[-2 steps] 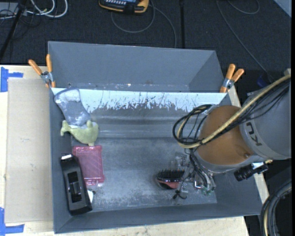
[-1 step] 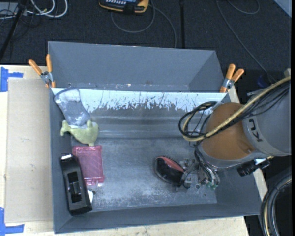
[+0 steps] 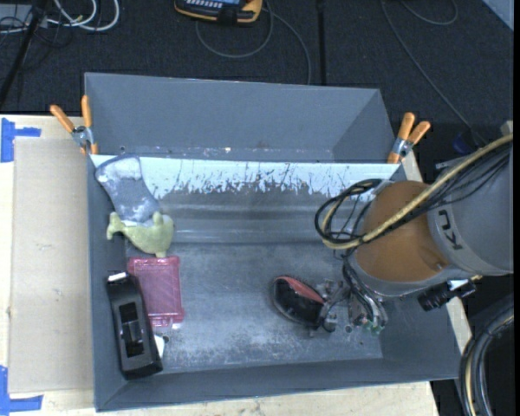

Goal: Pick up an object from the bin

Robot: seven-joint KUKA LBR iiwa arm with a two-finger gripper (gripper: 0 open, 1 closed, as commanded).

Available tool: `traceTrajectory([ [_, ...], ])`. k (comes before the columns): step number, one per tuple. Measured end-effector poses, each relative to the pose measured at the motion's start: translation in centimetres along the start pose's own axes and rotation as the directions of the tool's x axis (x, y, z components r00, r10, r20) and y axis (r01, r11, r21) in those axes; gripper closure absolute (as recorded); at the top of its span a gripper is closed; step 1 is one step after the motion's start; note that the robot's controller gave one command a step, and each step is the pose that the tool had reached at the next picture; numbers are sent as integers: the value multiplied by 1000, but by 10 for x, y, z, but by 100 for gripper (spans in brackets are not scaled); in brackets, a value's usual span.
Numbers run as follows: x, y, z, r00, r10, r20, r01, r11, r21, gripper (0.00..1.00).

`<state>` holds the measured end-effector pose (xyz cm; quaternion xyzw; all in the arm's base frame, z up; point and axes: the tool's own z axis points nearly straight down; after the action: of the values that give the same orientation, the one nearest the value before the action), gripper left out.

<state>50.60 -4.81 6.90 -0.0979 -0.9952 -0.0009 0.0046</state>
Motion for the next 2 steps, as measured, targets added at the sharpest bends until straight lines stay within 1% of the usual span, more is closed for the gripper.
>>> traceTrajectory([
  [1,12,0,-36,1000,-15,-8,15,1000,1,100],
  [2,13,0,-72,1000,-21,0,21,1000,0,100],
])
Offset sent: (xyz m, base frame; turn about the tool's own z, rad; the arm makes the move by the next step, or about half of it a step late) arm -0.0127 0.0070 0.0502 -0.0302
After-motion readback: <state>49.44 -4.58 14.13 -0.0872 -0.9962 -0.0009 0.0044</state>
